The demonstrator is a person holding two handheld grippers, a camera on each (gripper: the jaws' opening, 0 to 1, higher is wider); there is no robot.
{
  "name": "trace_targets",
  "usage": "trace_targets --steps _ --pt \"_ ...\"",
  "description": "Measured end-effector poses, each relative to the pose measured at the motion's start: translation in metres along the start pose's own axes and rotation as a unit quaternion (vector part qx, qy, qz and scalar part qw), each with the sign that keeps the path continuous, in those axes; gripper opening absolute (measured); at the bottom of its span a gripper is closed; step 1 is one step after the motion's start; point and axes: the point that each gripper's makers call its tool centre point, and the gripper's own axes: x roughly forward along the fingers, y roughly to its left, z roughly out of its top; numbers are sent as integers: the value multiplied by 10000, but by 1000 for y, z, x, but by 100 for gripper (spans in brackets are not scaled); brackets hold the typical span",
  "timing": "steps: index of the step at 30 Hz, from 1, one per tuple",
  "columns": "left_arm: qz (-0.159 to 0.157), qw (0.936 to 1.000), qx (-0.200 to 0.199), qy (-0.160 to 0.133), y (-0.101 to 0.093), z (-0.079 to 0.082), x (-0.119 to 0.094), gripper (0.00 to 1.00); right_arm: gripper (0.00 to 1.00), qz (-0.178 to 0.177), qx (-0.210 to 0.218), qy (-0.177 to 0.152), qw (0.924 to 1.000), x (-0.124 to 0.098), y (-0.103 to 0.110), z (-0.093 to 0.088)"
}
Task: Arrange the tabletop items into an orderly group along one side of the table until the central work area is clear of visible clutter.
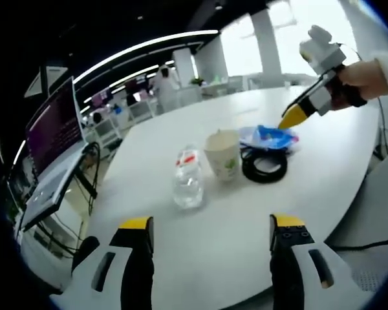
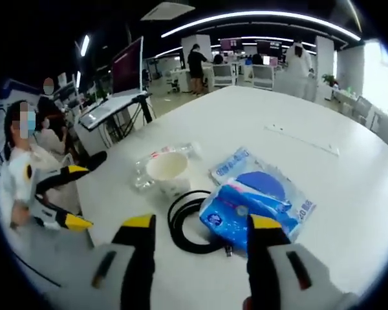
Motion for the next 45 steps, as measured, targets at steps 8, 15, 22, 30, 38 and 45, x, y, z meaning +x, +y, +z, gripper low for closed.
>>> trace_targets --steps 8,15,22,30,38,45 --pt "-129 9999 -33 -68 -5 2 0 66 54 -273 510 -80 9983 -17 -7 -16" --pt "-290 9993 -113 -192 -10 6 -1 66 53 -580 923 -216 9938 -37 -9 -29" --pt "-300 9993 -91 -204 -10 7 -2 65 53 -635 1151 -228 9911 -44 -3 -43" --pt "-163 9999 -8 -16 -5 -1 1 65 51 -515 1338 -374 9890 -44 -1 -40" --pt "-93 9997 -30 203 -2 -8 2 66 51 -217 1550 -558 9861 -42 2 -41" --pt "8 9982 -343 494 6 -13 6 67 49 -10 1626 -506 9854 -44 -7 -51"
